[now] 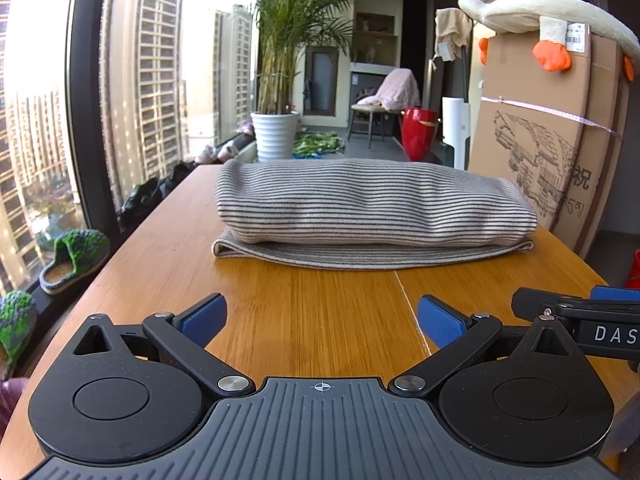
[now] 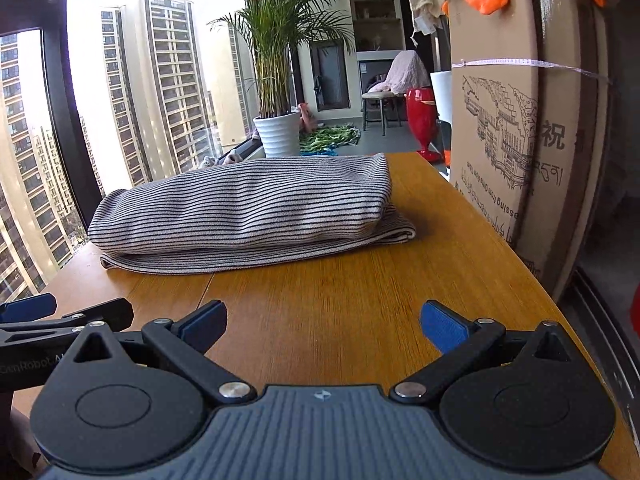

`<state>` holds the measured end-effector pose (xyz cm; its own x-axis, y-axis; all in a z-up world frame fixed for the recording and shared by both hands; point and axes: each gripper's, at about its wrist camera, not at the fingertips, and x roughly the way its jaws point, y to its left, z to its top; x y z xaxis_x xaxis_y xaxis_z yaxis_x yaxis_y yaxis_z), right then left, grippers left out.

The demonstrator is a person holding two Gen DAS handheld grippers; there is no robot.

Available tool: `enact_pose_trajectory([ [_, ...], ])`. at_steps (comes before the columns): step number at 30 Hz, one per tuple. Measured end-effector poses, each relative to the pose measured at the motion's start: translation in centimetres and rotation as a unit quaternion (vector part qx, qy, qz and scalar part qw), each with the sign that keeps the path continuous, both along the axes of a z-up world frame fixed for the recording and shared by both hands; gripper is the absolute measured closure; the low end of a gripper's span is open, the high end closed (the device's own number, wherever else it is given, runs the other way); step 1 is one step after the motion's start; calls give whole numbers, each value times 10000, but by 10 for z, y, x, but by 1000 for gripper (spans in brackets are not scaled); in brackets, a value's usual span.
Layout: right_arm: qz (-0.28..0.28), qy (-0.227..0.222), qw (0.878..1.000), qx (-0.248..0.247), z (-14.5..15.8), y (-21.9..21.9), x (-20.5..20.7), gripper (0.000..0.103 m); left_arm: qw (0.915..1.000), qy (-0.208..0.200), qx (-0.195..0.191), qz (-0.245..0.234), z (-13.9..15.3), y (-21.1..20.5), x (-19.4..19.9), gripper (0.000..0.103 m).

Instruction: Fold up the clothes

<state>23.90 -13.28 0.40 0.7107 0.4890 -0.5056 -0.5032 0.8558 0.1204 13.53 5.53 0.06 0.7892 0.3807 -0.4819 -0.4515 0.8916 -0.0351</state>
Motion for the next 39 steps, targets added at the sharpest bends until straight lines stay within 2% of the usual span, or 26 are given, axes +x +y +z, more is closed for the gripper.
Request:
enact_pose_trajectory([
  [8, -38, -253, 9996, -143, 1, 0, -15, 0, 9999, -7, -8, 136, -1, 0, -9, 0],
  [17, 1, -286, 9994, -170, 0, 2, -16, 0, 9999, 50, -8, 95, -3, 1, -7, 0],
  [27, -12, -198, 9997, -132, 0, 2, -14, 0, 9999, 114, 90, 92, -3, -2, -5, 0],
  [39, -9, -78, 9999, -113, -1, 1, -10, 0, 9998, 171, -96, 11, -5, 4, -3, 0],
])
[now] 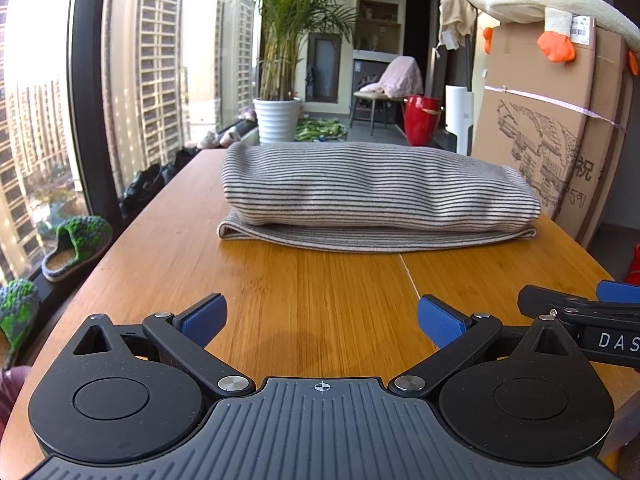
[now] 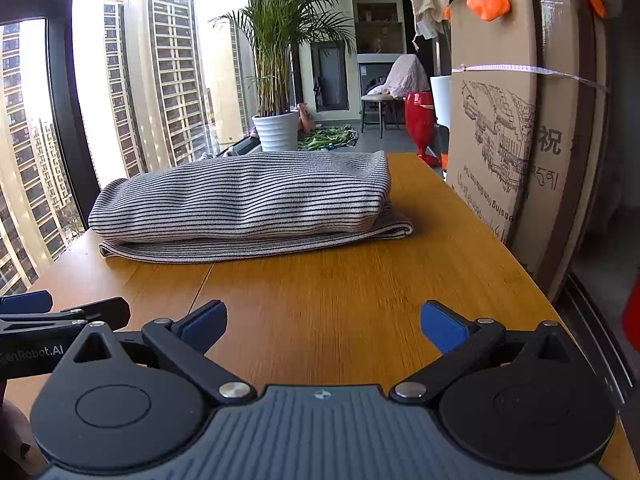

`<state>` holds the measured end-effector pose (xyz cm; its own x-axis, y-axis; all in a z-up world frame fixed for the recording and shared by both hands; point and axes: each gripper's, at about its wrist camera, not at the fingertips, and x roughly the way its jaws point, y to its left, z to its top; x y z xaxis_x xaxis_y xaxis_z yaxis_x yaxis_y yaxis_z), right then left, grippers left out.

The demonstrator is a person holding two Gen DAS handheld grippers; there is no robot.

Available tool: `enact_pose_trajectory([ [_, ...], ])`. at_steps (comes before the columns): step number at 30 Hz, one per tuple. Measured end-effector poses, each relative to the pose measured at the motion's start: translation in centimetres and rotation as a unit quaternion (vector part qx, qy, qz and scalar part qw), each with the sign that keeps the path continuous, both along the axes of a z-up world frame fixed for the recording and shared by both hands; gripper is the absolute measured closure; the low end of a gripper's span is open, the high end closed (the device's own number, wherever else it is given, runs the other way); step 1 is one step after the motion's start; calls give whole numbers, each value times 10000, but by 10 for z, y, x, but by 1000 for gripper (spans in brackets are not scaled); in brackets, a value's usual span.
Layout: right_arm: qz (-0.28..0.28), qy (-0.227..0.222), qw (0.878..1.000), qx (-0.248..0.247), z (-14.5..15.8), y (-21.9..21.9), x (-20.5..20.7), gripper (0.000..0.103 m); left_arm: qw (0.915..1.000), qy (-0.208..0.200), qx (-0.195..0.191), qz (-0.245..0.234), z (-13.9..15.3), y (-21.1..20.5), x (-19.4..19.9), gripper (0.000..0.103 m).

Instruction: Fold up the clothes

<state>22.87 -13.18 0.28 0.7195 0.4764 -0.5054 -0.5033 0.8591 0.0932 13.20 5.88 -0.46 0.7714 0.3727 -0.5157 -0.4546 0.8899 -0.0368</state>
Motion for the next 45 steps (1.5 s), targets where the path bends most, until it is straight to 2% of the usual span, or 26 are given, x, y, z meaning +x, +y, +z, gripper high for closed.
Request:
enact_pose_trajectory([
  [13, -28, 83, 9999, 56, -1, -1, 1, 0, 9999, -17, 132, 18, 0, -3, 0, 0],
  [45, -54, 117, 9998, 136, -1, -5, 4, 0, 10000, -7, -1, 67, 0, 1, 1, 0],
])
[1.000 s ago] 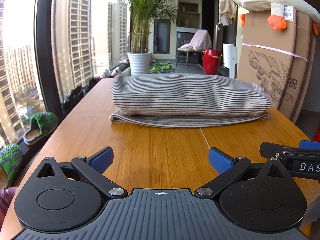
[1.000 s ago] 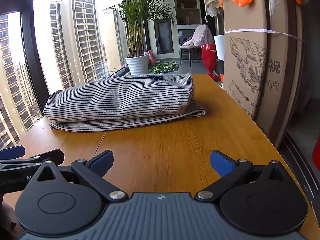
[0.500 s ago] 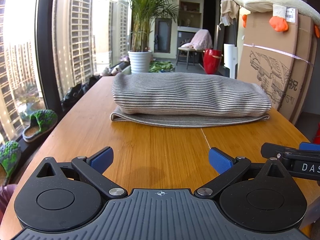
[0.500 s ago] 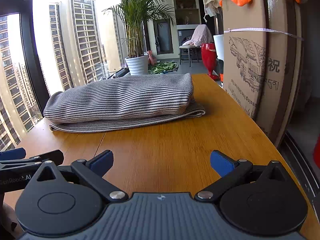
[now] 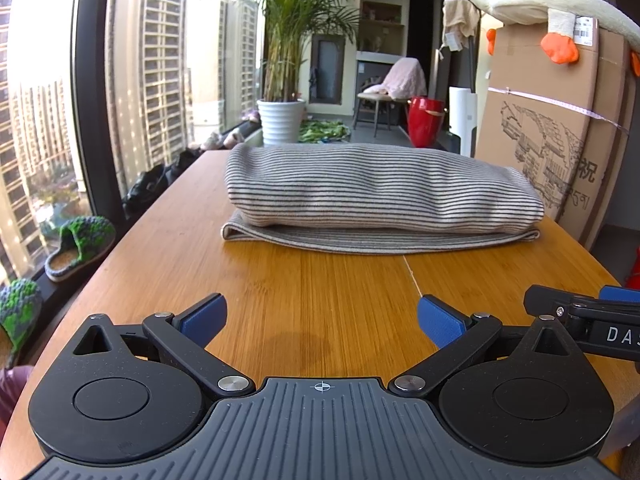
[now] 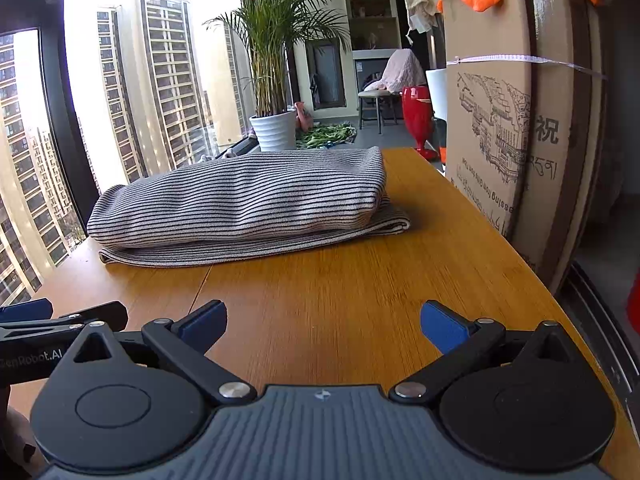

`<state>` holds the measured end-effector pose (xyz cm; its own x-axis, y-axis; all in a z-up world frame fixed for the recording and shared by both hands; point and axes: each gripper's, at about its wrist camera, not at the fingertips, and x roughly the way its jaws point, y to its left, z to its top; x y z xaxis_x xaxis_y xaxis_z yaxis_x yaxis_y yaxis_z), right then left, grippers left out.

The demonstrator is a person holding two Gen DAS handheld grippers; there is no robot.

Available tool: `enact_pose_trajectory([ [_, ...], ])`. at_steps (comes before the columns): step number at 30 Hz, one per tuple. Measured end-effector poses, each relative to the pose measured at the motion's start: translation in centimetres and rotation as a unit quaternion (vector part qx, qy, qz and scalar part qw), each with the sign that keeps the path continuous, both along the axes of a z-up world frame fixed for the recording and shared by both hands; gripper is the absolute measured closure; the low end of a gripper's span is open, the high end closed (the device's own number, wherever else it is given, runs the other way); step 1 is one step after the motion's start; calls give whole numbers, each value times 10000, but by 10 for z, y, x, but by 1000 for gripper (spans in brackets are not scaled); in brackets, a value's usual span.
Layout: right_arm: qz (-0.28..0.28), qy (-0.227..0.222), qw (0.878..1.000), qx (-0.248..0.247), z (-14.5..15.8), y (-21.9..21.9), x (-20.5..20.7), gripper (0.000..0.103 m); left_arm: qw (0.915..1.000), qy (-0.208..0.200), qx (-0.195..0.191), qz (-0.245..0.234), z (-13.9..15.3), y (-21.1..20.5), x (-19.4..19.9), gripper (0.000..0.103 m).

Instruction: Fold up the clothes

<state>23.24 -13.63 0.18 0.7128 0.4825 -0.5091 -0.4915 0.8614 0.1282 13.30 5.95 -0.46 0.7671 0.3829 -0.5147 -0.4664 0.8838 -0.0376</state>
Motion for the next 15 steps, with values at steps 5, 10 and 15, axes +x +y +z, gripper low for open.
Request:
enact_pose_trajectory([
  [5, 4, -3, 10000, -4, -1, -1, 1, 0, 10000, -6, 3, 8, 0, 0, -1, 0],
  [10, -1, 22, 10000, -30, -2, 0, 1, 0, 10000, -19, 21, 32, 0, 0, -1, 0],
  [15, 238, 572, 9978, -225, -5, 9, 18, 0, 10000, 8, 88, 26, 1, 1, 2, 0],
])
